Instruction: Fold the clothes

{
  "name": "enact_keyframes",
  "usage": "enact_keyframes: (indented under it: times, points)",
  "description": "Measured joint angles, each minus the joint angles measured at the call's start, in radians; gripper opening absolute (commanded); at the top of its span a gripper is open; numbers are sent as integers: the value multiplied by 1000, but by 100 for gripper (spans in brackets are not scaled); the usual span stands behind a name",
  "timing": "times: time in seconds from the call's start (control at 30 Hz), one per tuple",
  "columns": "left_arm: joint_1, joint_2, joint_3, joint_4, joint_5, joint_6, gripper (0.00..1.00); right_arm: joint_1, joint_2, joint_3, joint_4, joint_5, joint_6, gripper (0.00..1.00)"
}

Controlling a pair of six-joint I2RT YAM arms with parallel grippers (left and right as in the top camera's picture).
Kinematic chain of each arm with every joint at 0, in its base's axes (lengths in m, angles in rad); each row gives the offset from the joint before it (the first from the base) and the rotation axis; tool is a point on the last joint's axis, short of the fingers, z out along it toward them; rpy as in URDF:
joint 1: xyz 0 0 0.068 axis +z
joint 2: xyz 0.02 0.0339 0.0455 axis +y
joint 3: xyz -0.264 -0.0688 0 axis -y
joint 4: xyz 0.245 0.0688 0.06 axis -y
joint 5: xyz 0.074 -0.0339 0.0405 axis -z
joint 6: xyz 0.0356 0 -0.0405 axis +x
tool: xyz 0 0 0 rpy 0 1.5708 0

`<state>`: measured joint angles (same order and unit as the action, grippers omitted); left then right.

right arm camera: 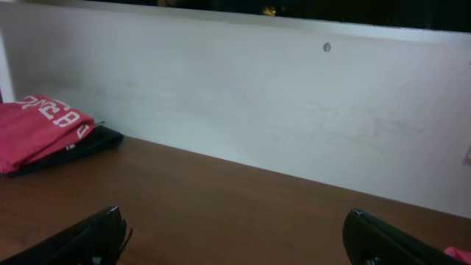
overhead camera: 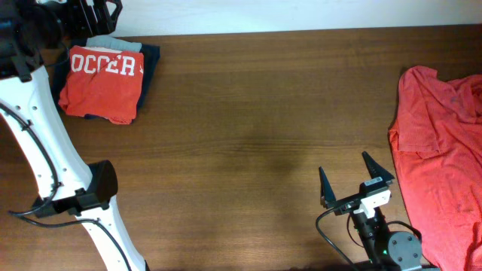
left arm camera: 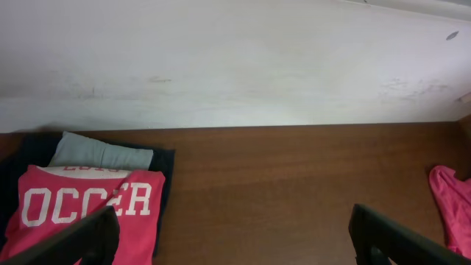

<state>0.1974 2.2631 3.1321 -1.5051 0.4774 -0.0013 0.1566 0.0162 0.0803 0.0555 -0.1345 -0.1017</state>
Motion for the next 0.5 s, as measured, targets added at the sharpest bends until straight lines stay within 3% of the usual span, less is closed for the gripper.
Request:
enact_keyframes:
  times: [0.33, 0.5]
  points:
    - [0, 0, 0, 0, 0, 0, 99, 0, 0, -52, 4, 7, 0, 99]
    - [0, 0, 0, 0, 0, 0, 99, 0, 0, -68, -80, 7, 0, 99]
